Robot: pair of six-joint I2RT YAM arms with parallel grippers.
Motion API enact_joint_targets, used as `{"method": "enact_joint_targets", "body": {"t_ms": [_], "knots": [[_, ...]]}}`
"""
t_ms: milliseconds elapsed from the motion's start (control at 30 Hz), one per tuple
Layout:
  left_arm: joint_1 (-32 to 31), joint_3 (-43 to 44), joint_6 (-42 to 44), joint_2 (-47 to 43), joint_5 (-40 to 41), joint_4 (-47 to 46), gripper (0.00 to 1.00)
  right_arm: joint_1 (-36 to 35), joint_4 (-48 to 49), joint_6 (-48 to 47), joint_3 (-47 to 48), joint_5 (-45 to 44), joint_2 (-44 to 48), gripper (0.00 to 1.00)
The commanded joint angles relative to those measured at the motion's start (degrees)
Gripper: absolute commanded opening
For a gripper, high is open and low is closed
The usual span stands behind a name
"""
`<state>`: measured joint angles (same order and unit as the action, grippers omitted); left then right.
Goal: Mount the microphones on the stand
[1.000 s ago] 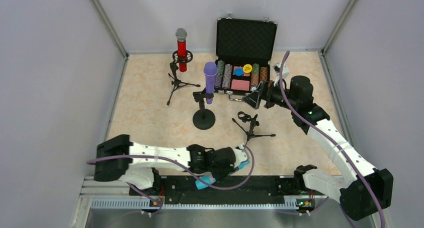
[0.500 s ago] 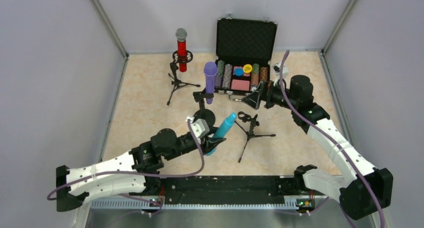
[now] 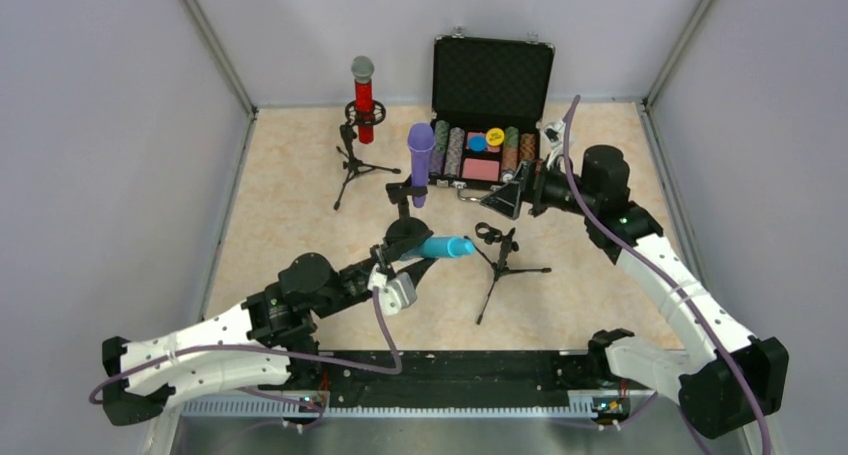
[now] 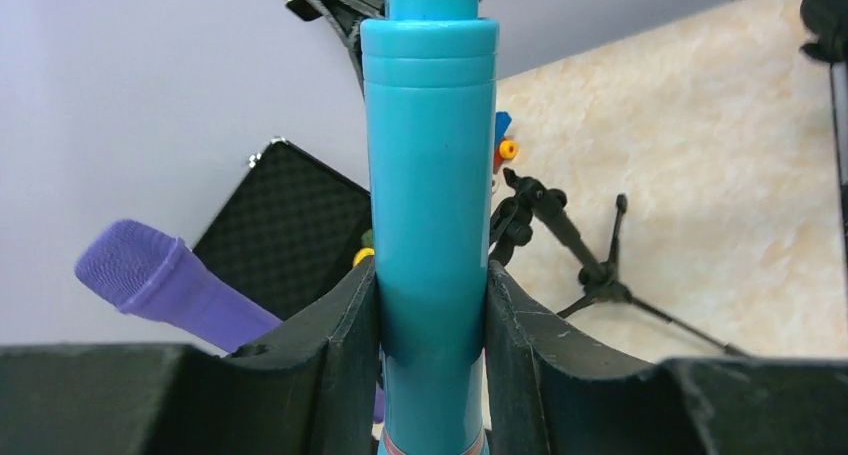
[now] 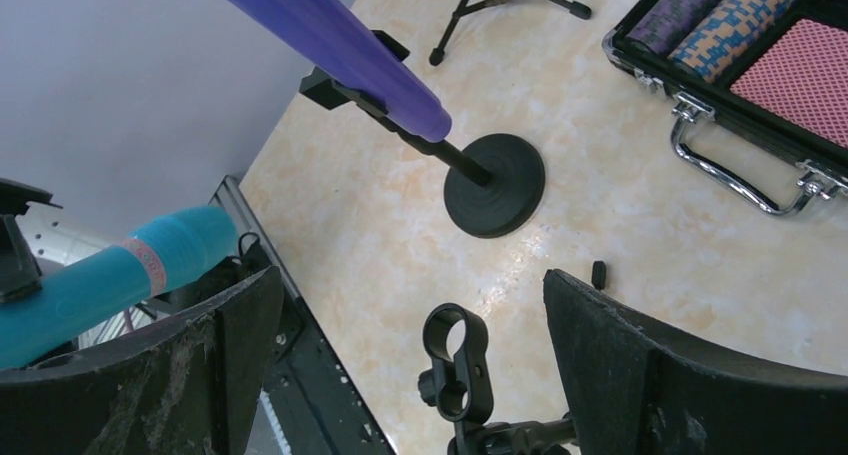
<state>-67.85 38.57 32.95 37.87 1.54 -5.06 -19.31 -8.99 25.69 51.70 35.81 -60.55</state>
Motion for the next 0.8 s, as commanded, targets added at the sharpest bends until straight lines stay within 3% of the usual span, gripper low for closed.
{"method": "enact_joint_targets", "body": {"t_ms": [0, 300, 467, 767], "knots": [[0.1, 2.8, 17.7, -1.5, -3.9, 3.1, 0.0, 0.5, 1.6, 0.6, 3.9, 5.0, -0.5, 0.99], [0.0, 5.9, 43.9, -1.2, -2.2, 16.2, 0.0, 0.5, 3.4, 2.5, 4.2, 12.5, -2.8, 0.96], [-0.3, 6.9, 57.1, -0.4, 2.8, 22.3, 0.0, 0.4, 3.6, 2.9, 4.8, 14.6, -3.2, 0.96], [-0.9, 2.2, 79.5, -0.5, 15.3, 19.0, 0.0, 0.0, 6.0, 4.4, 4.2, 17.4, -3.9, 0.95]]}}
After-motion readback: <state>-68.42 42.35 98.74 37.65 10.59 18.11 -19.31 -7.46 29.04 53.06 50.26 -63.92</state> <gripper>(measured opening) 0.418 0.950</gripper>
